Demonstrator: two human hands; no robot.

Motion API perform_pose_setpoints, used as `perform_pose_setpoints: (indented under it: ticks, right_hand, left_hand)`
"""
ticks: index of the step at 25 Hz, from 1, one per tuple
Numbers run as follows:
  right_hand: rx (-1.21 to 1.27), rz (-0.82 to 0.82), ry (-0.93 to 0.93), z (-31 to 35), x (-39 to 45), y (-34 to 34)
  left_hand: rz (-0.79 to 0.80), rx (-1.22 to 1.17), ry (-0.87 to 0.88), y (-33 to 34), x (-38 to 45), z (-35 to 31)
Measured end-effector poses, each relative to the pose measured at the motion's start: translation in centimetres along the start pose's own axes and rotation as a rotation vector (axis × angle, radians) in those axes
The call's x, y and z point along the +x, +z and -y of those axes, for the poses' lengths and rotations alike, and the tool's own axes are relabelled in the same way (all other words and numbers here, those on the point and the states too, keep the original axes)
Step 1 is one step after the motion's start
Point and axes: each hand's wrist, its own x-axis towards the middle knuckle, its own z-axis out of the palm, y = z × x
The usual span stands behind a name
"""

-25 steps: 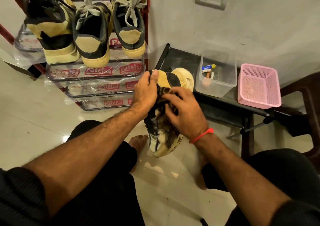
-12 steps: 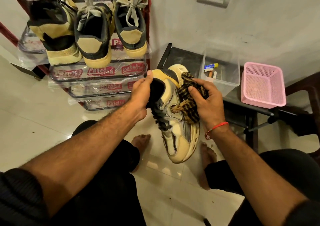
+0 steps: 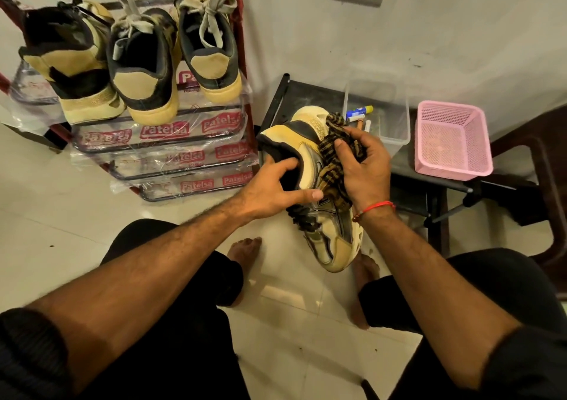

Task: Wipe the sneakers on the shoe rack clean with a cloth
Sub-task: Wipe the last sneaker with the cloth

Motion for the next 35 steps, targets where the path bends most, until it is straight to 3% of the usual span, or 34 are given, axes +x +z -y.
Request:
perform_pose_setpoints:
  ticks: [3,8,12,15,18,20,22,26,28,32,35]
  right_hand:
    - [0.020,0.014,0.001,0.1,0.1,0.2]
    - [0.052,0.064,0.021,0.5,0.9,-0.3]
    - [-0.396,0.262,-0.310,0.8,-0.5,0.9]
    - [-0.520,0.370,-0.412,1.3,-1.7,1.9]
    - [-0.610,0.545,-0.626,1.0,-5.3,2.7]
    - [-0.642,0.598,-0.733,0.6,-5.9,2.2]
    - [-0.624,0.499,-0.694,0.5,-3.9,1.8]
    - [-0.477,0.219,-0.391,1.0,-0.2,0.7]
    - [-0.466,0.296,-0.446,0.9,-1.3,1.0]
    - [-0.521,0.643,-0.626,0.4,-5.1,1.4]
    - [-0.600,0.626,-0.710,0.4,-4.4,1.5]
  left_hand:
    - [-0.072,-0.011,0.017,-0.3,0.5,1.1]
    - [-0.235,-0.256,-0.048,-0.8,1.4,1.6]
    - [-0.190,-0.535,-0.106,0.5,1.1,1.8]
    - [-0.256,-0.718,-0.165,0.2,1.2,1.7]
    - [-0.368,-0.704,-0.211,-1.3,1.6,2.0]
    - [-0.329,-0.671,-0.220,-1.3,1.5,1.9]
    - [-0.241,-0.692,-0.239,-0.7,1.3,1.6]
    - [-0.174,-0.774,-0.240,-0.6,1.3,0.6]
    - [-0.229,-0.777,-0.224,-0.9,1.4,0.8]
    - [-0.456,-0.699,-0.278,-2.6,2.2,3.1]
    - [-0.450,-0.663,-0.364,-2.9,2.9,4.7]
